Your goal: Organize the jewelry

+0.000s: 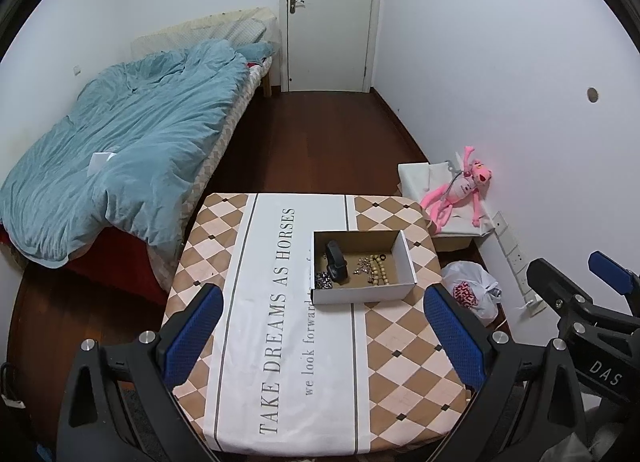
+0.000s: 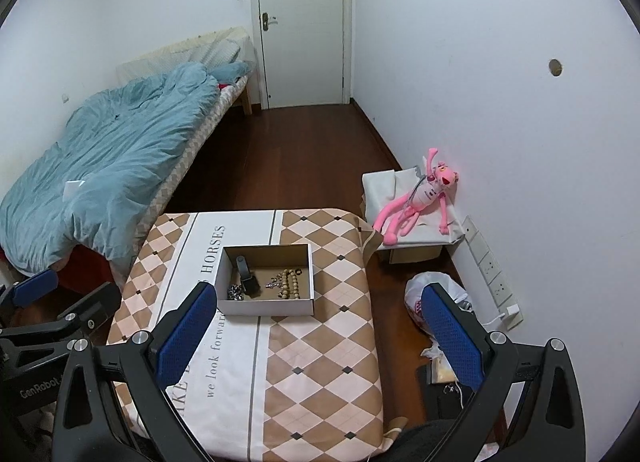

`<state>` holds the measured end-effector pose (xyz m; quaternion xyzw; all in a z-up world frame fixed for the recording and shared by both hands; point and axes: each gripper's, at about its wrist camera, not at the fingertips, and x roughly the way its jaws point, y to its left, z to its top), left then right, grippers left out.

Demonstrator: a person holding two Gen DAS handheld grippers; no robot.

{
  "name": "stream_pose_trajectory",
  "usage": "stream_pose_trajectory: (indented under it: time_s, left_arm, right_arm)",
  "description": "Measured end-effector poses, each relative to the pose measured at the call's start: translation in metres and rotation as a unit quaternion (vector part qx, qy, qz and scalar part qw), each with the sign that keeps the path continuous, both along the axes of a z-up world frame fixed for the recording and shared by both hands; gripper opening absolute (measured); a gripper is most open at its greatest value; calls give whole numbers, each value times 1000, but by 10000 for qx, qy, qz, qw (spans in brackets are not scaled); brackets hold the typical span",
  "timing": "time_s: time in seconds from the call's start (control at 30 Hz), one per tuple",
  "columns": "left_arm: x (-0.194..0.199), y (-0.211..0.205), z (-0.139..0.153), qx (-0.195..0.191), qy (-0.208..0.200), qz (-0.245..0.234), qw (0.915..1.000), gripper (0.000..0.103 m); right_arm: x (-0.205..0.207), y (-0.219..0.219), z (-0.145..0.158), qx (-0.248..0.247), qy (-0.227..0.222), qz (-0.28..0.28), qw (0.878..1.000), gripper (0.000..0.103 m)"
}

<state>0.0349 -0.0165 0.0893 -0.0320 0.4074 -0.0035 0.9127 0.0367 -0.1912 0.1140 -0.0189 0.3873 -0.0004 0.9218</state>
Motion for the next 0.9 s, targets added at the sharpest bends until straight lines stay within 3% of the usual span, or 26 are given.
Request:
stream_pose_trajectory:
  time_s: [0.53,0.9]
  left_arm:
    - [79,-2,-35,218,787,-36,9967,102]
    - [101,-2,-56,181,1074,12,9941,102]
  right_arm:
    - [94,2,-39,-160,701,14,9974,103]
    - [124,-2,-70,-256,1206,-7,9924,103]
